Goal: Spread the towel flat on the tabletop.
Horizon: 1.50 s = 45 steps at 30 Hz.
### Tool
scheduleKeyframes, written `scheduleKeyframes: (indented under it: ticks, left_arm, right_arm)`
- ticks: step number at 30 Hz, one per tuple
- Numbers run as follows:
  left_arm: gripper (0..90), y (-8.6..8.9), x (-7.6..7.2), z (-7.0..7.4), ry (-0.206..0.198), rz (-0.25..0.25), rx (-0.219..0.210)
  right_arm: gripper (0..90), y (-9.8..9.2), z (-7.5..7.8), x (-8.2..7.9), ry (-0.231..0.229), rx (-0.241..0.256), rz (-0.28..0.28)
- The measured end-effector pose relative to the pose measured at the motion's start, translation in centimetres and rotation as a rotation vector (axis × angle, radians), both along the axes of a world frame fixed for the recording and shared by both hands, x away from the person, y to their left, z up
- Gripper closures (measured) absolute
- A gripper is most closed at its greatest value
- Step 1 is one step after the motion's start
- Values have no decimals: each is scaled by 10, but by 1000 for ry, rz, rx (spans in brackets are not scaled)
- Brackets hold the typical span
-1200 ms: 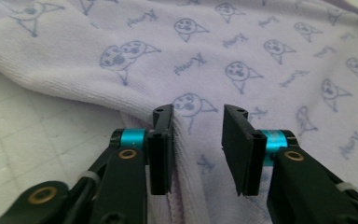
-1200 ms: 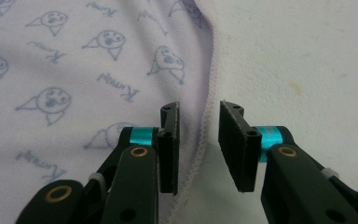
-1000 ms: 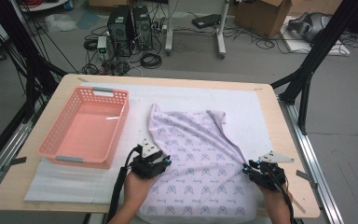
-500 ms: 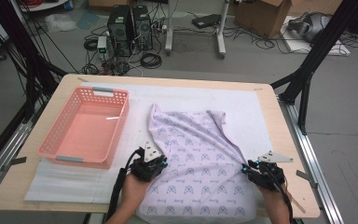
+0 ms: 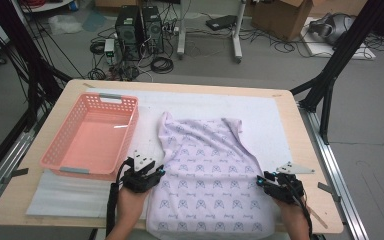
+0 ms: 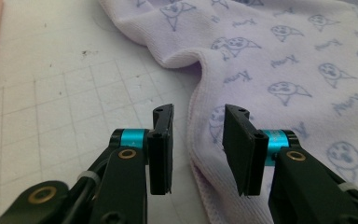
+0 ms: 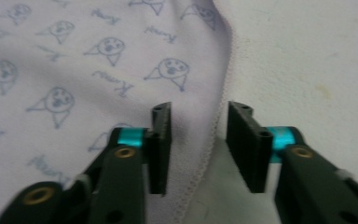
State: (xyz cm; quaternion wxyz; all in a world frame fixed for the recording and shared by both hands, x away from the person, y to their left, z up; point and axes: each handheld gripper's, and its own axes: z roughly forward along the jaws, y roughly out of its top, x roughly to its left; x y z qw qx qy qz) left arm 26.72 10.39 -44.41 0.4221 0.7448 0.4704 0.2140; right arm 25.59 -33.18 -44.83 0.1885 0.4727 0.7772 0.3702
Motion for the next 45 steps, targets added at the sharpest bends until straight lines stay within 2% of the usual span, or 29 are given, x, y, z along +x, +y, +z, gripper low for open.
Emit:
scheduleKeyframes:
  ticks: [1, 3, 4, 6, 9, 10, 12, 14, 16, 19, 20, 21, 23, 27, 30, 31, 33, 35, 36, 38, 40, 42, 45]
  left_arm:
    - [610, 1, -1, 1, 1, -10, 2]
    - [597, 4, -3, 1, 8, -31, -14]
    - [588, 5, -4, 1, 20, -39, -18]
    - [577, 6, -6, 0, 29, -54, -15]
    - [555, 8, -6, -5, 57, -72, -22]
    - [552, 8, -6, -7, 75, -83, -25]
    - [558, 8, -7, -8, 72, -102, -22]
    - [670, 7, -8, -8, 66, -107, -3]
    - [850, 5, -9, -8, 64, -123, 5]
    - [873, 7, -12, -7, 74, -107, -8]
    - [874, 10, -15, -7, 71, -95, -10]
    - [875, 12, -18, -7, 68, -88, -9]
    - [876, 19, -23, -7, 65, -77, -18]
    - [880, 29, -31, -5, 72, -70, -42]
    - [880, 31, -39, -3, 75, -84, -36]
    - [880, 32, -43, -3, 78, -87, -35]
    - [880, 34, -52, -4, 86, -89, -48]
    - [878, 34, -55, -5, 87, -96, -51]
    - [865, 33, -53, -4, 75, -97, -62]
    - [688, 31, -46, -3, 71, -92, -84]
    - [550, 29, -37, -3, 78, -90, -110]
    - [509, 24, -25, -2, 85, -90, -87]
    - [486, 17, -8, -3, 95, -75, -79]
  right_arm:
    - [873, 0, 1, 0, -1, -9, 3]
    - [877, -1, 4, -2, -24, -92, -44]
    - [877, -3, 6, -2, -26, -98, -64]
    - [859, -6, 6, -3, 8, -80, -76]
    - [674, -4, 7, -6, -15, -77, -64]
    - [642, -6, 9, -8, -28, -56, -71]
    - [609, -11, 13, -10, -45, -2, -86]
    - [594, -15, 13, -12, -39, 22, -83]
    - [586, -15, 9, -14, -9, 26, -57]
    - [636, -11, 1, -14, 20, -3, -16]
    - [761, -10, 1, -16, 9, -13, -16]
    - [869, -11, 3, -16, 31, 4, 9]
    - [881, -14, 4, -17, 37, -6, -7]
    - [883, -23, 7, -25, 45, 44, -4]
    - [883, -26, 12, -36, 48, 58, 14]
    - [883, -26, 13, -39, 46, 53, 21]
    - [883, -27, 15, -46, 70, 39, 38]
    - [881, -27, 15, -51, 91, 33, 59]
    - [865, -26, 15, -52, 94, 34, 69]
    - [683, -26, 16, -50, 62, 51, 39]
    - [570, -26, 18, -46, 22, 93, 10]
    - [532, -24, 21, -41, -16, 96, -2]
    - [510, -19, 18, -30, -36, 56, -15]
